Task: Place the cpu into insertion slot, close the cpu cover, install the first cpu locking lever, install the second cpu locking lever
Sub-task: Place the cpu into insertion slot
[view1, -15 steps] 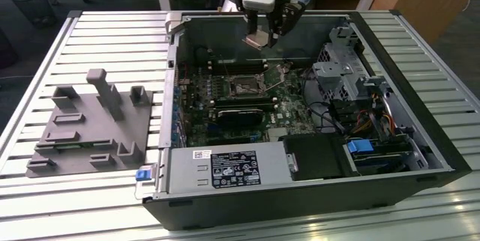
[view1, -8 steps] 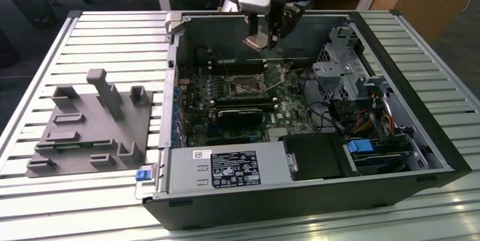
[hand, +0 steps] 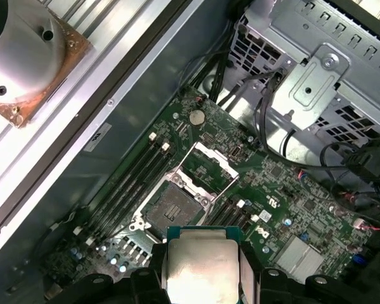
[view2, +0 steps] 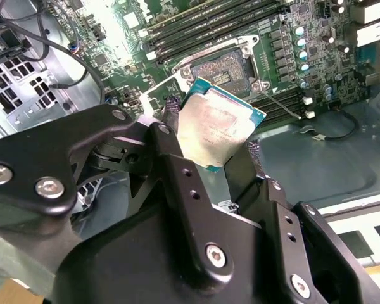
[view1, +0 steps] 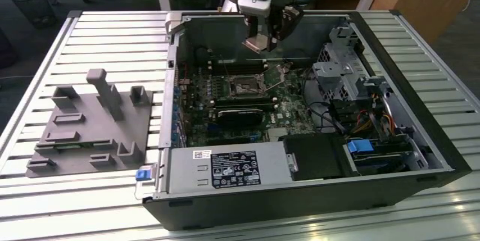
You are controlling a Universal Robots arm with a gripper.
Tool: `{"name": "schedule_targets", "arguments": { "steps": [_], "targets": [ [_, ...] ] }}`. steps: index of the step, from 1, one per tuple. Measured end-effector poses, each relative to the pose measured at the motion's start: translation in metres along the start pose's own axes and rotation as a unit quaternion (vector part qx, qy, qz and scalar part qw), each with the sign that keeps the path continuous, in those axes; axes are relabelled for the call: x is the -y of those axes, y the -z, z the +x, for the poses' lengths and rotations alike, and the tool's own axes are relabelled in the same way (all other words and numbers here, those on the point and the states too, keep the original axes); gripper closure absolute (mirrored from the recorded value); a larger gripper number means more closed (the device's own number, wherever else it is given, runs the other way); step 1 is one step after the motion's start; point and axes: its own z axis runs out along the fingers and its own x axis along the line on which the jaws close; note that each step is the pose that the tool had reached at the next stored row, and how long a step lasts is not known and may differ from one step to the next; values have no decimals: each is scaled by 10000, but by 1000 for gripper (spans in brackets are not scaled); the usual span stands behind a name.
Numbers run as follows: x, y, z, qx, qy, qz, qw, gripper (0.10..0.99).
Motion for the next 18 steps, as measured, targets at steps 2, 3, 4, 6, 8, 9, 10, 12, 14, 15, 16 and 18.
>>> {"name": "schedule_targets", "arguments": {
  "steps": [2, 3, 4, 6, 8, 9, 10, 12, 14, 15, 16, 18],
  "targets": [
    [1, -10, 0, 0, 0, 0, 10000, 549],
    [1, -14, 0, 0, 0, 0, 10000, 549],
    [2, -18, 0, 0, 0, 0, 10000, 549],
    [3, -26, -1, 0, 0, 0, 10000, 549],
    [3, -35, -1, 0, 0, 0, 10000, 549],
    [4, -39, -1, 0, 0, 0, 10000, 549],
    [4, -43, -1, 0, 0, 0, 10000, 549],
    [5, -53, -1, 0, 0, 0, 10000, 549],
    [5, -62, -1, 0, 0, 0, 10000, 549],
    [6, -66, -1, 0, 0, 0, 10000, 549],
    [6, -71, -1, 0, 0, 0, 10000, 549],
    [7, -81, -2, 0, 0, 0, 10000, 549]
  ]
}}
